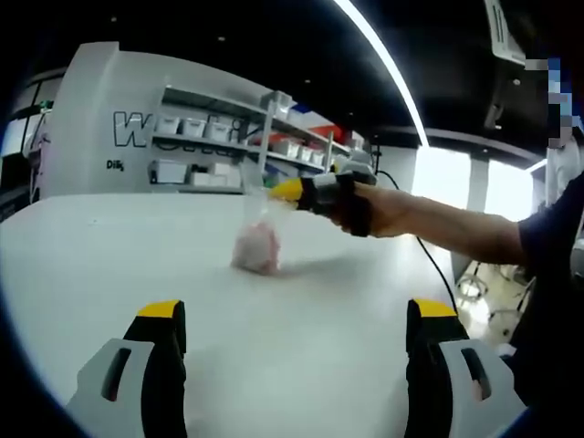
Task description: Open the resealable bag by pulling the two sides of the seal apart until the entire bag opening is separated and visibly accessible.
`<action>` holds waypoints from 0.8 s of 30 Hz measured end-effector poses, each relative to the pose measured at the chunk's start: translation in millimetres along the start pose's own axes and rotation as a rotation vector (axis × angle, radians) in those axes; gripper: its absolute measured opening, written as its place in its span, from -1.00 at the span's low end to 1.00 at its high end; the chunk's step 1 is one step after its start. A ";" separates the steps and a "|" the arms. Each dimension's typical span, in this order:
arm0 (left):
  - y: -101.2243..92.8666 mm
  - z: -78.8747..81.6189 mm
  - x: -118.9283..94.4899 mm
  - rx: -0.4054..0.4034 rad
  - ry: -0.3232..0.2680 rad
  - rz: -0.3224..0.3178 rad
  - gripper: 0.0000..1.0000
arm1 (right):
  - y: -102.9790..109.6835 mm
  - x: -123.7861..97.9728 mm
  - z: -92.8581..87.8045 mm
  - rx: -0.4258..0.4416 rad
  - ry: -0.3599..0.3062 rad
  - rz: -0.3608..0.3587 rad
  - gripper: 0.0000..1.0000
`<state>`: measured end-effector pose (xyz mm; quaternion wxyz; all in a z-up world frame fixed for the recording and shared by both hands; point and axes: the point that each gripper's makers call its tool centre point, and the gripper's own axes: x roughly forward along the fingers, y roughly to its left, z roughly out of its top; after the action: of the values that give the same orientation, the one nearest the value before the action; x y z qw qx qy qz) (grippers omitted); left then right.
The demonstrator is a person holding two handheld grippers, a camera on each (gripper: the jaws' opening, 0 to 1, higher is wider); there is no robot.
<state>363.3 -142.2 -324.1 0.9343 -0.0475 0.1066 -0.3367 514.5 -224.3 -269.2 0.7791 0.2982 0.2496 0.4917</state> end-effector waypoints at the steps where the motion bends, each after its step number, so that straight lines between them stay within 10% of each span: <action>1: 0.3 0.0 0.1 0.000 0.000 0.000 0.99 | 0.0 0.2 0.3 -0.001 -0.001 -0.001 -1.00; 24: 3.9 -0.9 1.6 0.000 0.006 0.003 0.99 | -15.2 7.6 20.5 0.007 -0.026 -0.024 -1.00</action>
<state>366.6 -140.3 -325.9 0.9345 -0.0461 0.1094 -0.3357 540.8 -226.9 -266.4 0.7871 0.3042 0.2445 0.4776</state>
